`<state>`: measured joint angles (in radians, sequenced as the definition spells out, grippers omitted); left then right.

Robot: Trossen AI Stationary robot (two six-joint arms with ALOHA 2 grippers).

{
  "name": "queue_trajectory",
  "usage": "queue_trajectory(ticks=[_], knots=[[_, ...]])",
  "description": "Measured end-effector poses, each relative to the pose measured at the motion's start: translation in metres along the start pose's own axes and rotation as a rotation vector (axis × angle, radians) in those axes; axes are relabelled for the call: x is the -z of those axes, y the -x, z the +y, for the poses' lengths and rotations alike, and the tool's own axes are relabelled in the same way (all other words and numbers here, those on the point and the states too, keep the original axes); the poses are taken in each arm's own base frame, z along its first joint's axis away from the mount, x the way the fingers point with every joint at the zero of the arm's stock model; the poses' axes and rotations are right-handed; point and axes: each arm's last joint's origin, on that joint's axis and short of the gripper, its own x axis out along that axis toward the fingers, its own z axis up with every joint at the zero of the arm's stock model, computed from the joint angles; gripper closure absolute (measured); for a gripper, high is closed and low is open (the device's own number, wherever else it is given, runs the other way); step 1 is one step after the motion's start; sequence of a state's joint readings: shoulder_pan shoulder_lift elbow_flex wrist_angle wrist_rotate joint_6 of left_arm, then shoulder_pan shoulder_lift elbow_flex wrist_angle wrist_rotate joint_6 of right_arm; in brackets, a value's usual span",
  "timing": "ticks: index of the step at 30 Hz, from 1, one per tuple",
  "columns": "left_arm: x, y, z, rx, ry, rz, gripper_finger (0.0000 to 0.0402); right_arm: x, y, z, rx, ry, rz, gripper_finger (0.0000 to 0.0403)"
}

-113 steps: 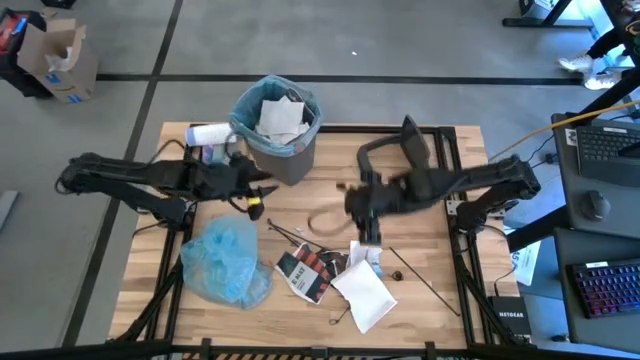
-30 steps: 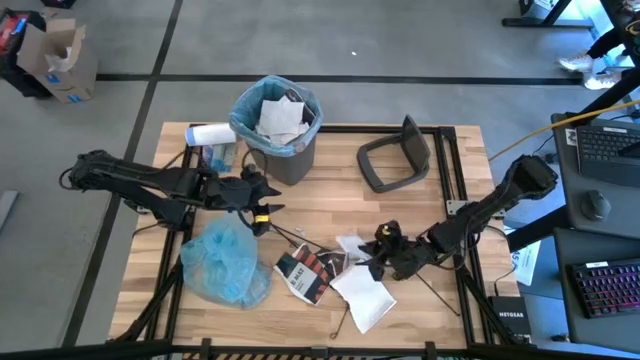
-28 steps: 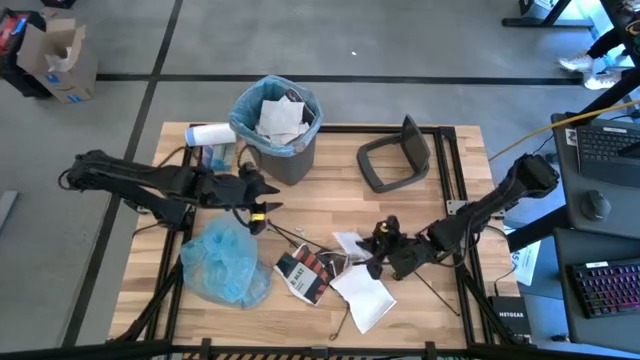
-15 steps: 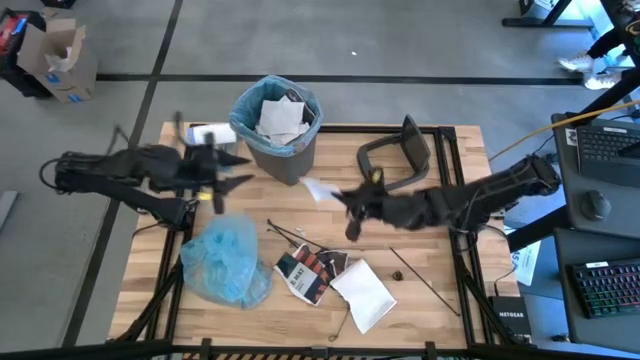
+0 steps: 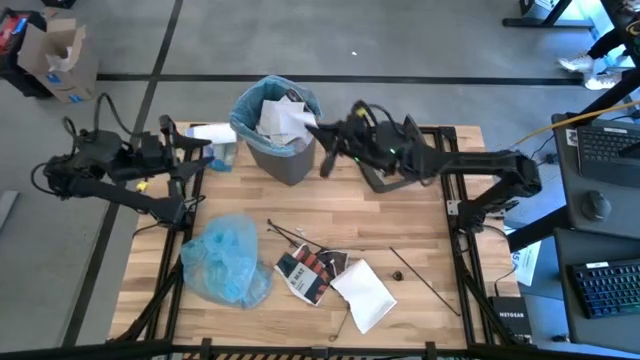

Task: Pick and place trash into bin
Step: Put the white paper into the trash bin

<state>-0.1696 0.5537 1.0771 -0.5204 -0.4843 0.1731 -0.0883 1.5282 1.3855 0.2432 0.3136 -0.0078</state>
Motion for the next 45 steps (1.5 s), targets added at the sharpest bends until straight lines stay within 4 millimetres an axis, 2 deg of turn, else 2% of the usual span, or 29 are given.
queue_trajectory(ticks=[7,11,17,21,26,30,34,39,45], knots=[[0.007,0.001,-0.001,0.010,-0.018,0.057,0.0235,0.022,-0.052,-0.028,0.108,-0.038,0.043,0.0401],[0.011,0.001,-0.001,0.016,-0.014,0.092,0.0235,0.026,-0.067,-0.037,0.131,-0.068,0.118,0.0372],[0.013,0.001,-0.002,0.018,-0.014,0.109,0.0235,0.020,-0.066,-0.036,0.129,0.010,0.238,0.0266],[0.013,-0.001,-0.003,0.019,-0.015,0.113,0.0235,0.005,-0.061,-0.037,0.128,0.034,0.304,0.0207],[0.014,-0.008,-0.007,0.023,-0.027,0.141,0.0235,-0.013,-0.046,-0.023,0.049,0.061,0.476,0.0174],[0.017,-0.015,-0.011,0.028,-0.038,0.179,0.0235,-0.008,-0.026,0.002,-0.076,0.082,0.659,0.0169],[0.021,-0.022,-0.015,0.031,-0.036,0.229,0.0235,0.018,-0.005,0.032,-0.152,0.097,0.862,0.0169],[0.023,-0.031,-0.021,0.035,-0.050,0.262,0.0235,0.083,0.020,0.068,-0.184,0.105,1.077,0.0168],[0.026,-0.047,-0.029,0.039,-0.068,0.299,0.0235,0.161,0.062,0.090,-0.170,-0.023,1.321,0.0168]])
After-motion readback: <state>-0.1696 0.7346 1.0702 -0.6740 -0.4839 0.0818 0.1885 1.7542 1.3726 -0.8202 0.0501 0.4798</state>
